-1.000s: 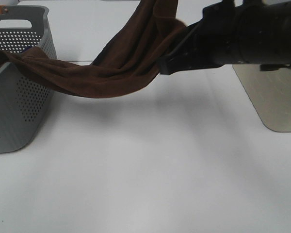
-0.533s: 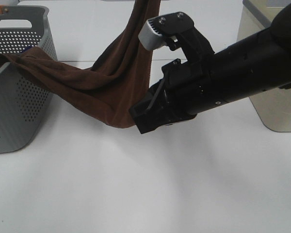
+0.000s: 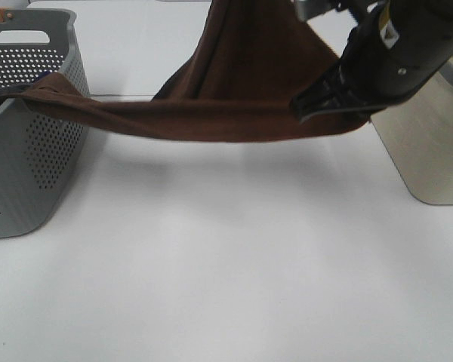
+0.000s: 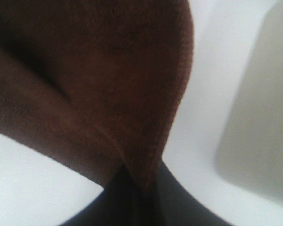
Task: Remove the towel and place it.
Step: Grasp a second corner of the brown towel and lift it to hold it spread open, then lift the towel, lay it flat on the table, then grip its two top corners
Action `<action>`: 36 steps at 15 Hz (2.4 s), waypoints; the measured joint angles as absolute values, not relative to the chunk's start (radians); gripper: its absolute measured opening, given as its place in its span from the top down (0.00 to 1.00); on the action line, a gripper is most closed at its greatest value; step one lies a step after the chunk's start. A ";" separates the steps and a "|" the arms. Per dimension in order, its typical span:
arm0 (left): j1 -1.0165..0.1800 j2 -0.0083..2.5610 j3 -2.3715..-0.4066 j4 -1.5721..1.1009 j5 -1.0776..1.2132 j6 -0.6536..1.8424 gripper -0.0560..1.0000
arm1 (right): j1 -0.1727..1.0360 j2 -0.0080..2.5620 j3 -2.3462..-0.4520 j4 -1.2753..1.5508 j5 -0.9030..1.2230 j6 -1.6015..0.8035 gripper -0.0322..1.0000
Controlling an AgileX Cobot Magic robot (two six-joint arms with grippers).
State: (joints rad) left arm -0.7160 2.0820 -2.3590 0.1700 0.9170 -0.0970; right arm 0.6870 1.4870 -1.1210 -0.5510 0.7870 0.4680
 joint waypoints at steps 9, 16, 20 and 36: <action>-0.715 1.939 -2.486 0.284 0.604 -0.106 0.95 | 0.687 1.487 -1.787 -0.907 0.942 0.411 0.97; -0.707 1.920 -2.492 0.388 0.724 -0.110 0.95 | 0.687 1.490 -1.882 -0.902 0.948 0.356 0.97; -0.615 2.019 -2.494 0.404 0.845 -0.174 0.95 | 0.687 1.578 -1.881 -0.908 0.950 0.350 0.97; -0.319 2.201 -2.496 0.364 -0.091 -0.339 0.95 | 0.410 1.878 -2.118 -1.022 0.148 0.539 0.97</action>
